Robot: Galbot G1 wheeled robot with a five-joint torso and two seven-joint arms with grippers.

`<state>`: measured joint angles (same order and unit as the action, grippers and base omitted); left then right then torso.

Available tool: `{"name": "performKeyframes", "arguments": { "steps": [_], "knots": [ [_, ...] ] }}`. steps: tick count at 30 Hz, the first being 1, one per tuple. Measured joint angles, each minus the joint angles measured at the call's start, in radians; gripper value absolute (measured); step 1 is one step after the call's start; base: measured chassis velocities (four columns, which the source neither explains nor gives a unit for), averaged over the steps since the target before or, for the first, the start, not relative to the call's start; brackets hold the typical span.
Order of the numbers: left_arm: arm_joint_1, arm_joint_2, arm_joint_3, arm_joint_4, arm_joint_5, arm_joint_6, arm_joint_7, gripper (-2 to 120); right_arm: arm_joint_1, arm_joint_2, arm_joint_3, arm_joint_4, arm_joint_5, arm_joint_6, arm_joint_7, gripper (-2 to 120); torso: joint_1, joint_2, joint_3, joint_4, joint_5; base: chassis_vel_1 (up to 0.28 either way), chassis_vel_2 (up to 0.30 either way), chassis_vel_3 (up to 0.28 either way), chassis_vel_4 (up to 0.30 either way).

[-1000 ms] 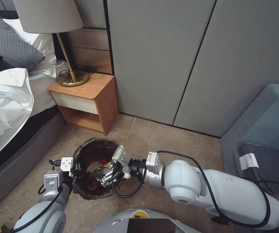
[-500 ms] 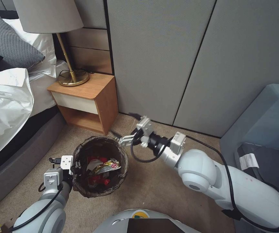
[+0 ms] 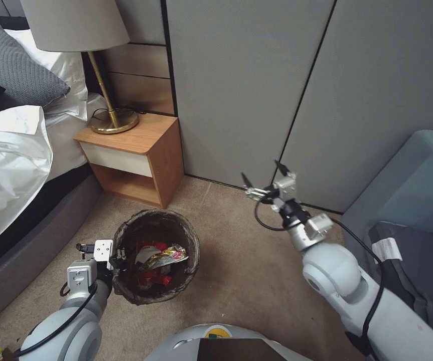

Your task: Pick up the trash bin, then pick up the garbage from the floor and place it into the trash bin.

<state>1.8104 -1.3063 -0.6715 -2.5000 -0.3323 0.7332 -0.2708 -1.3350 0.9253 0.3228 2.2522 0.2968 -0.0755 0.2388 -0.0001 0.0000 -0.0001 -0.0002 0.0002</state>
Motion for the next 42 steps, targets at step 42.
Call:
{"name": "performKeyframes", "arguments": {
  "steps": [42],
  "knots": [
    [-0.017, -0.007, -0.006, 0.000, 0.026, -0.001, 0.020, 3, -0.487, 0.482, 0.225, 0.089, -0.369, 0.208, -0.067, 100, 0.000, 0.000, 0.000, 0.0002, -0.0002, 0.000, 0.000, 0.000, 0.000]
  ]
}}
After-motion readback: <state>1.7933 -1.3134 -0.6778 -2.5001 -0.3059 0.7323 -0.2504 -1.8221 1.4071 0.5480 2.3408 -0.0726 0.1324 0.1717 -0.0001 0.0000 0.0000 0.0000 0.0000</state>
